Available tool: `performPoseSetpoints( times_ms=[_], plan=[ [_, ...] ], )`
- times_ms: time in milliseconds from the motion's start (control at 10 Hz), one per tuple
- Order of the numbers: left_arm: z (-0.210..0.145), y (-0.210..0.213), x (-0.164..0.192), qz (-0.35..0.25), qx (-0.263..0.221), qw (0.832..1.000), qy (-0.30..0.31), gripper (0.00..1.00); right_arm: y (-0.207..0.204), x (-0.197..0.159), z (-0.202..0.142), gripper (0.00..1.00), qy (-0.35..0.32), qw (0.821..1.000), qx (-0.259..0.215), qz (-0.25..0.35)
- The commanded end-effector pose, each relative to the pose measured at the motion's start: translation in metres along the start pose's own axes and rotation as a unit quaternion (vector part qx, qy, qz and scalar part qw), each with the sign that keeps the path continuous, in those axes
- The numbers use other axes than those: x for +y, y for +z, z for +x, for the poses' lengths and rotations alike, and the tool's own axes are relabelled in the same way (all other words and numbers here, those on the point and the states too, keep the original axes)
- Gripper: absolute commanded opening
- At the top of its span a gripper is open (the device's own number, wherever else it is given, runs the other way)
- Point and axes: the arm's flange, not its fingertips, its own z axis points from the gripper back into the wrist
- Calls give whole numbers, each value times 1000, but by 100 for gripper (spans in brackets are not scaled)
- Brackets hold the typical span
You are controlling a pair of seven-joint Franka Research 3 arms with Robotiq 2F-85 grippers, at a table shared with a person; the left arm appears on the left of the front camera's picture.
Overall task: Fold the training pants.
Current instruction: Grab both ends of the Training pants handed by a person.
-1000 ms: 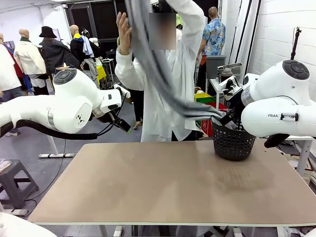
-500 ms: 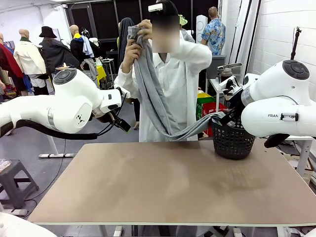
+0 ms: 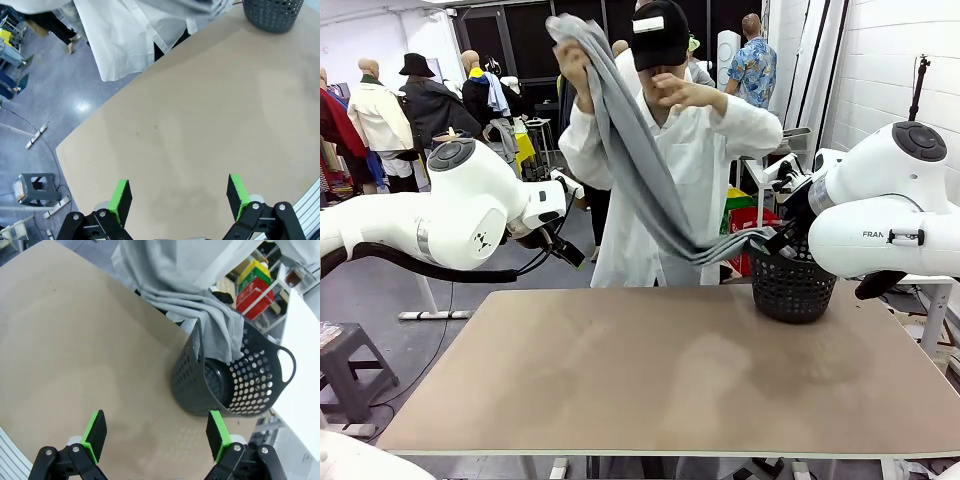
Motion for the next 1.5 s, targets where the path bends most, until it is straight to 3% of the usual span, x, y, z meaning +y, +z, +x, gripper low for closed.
performPoseSetpoints(
  times_ms=[0,1400],
  plan=[
    [1,-2,1,2,-5,1000,0,100,0,0,0,100,1,1000,-2,0],
    [1,-2,1,2,-5,1000,0,100,0,0,0,100,1,1000,-2,0]
  ],
)
